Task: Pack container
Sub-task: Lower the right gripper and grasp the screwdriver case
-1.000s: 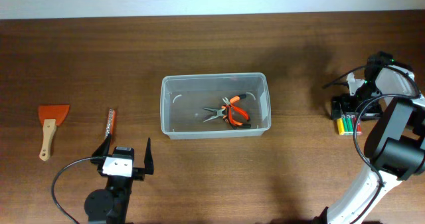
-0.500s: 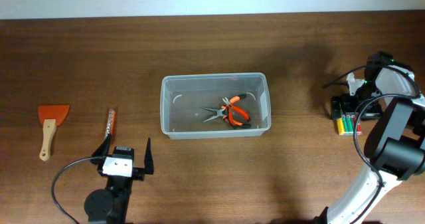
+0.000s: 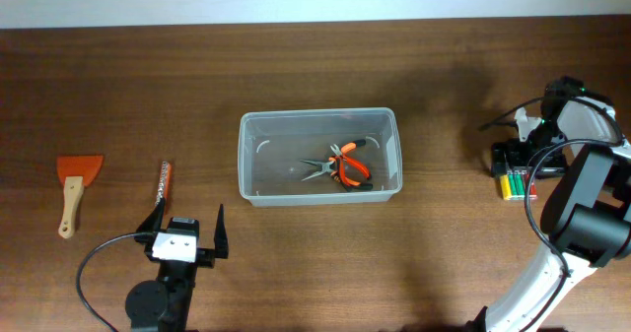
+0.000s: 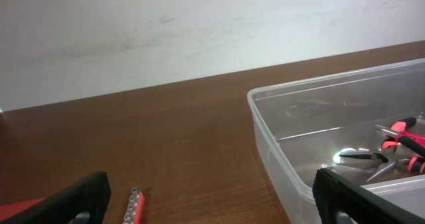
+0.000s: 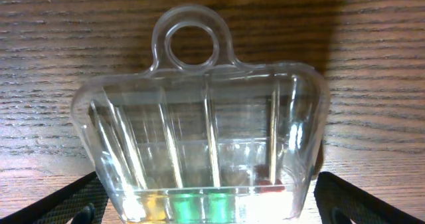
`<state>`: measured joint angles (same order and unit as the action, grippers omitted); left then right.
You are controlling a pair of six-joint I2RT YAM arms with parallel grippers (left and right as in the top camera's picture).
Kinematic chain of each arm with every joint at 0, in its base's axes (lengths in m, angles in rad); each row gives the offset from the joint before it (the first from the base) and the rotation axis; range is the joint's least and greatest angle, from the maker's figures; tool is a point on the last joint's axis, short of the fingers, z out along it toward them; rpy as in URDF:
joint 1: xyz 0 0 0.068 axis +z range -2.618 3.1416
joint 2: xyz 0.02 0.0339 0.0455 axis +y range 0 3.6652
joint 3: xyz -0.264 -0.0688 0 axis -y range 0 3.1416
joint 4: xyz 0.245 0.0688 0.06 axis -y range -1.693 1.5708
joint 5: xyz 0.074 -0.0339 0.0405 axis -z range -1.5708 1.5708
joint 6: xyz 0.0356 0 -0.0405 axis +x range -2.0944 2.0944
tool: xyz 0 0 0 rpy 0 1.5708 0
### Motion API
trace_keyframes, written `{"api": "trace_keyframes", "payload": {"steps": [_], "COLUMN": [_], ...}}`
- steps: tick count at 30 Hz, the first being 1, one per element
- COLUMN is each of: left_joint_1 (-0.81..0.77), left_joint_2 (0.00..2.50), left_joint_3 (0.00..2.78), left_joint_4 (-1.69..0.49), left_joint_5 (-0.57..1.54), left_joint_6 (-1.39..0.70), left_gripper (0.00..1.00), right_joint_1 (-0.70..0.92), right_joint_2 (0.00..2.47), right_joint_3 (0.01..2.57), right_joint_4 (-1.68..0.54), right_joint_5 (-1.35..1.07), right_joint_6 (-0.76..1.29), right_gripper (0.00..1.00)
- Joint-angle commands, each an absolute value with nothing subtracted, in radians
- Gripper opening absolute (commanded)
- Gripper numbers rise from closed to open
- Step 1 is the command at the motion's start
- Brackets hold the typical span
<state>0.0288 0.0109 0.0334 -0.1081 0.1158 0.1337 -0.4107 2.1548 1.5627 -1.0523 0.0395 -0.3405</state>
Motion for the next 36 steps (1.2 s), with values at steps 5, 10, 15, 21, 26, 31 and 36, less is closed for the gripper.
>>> {"api": "trace_keyframes", "payload": {"steps": [5,10,15,21,26,31,36], "left_joint_1": [0.034,0.034,0.034,0.034,0.034,0.034,0.034], "left_joint_2": [0.006,0.006,0.006,0.006,0.006,0.006,0.006], "left_joint_3": [0.026,0.026,0.026,0.026,0.026,0.026,0.026], "left_joint_4": [-0.105,-0.105,-0.105,-0.105,-0.105,-0.105,-0.105], "left_joint_5": [0.123,0.123,0.123,0.123,0.123,0.123,0.123], "left_joint_6": [0.128,0.128,0.128,0.128,0.128,0.128,0.128], "left_gripper": [0.99,0.99,0.99,0.99,0.99,0.99,0.99], "right_joint_1": [-0.406,-0.406,-0.406,-0.406,-0.406,-0.406,-0.406], "right_joint_2": [2.167,2.167,2.167,2.167,2.167,2.167,2.167], "right_joint_3": [1.557,1.557,1.557,1.557,1.557,1.557,1.558], "right_joint_4": [-1.05,-1.05,-1.05,-1.05,-1.05,-1.05,-1.053], "right_joint_5": [0.029,0.03,0.03,0.03,0.03,0.03,0.03], "right_joint_6": [-0.339,-0.339,-0.339,-0.339,-0.339,-0.339,-0.332], "right_gripper": [0.99,0.86,0.83,0.75,0.67,0.64,0.64]}}
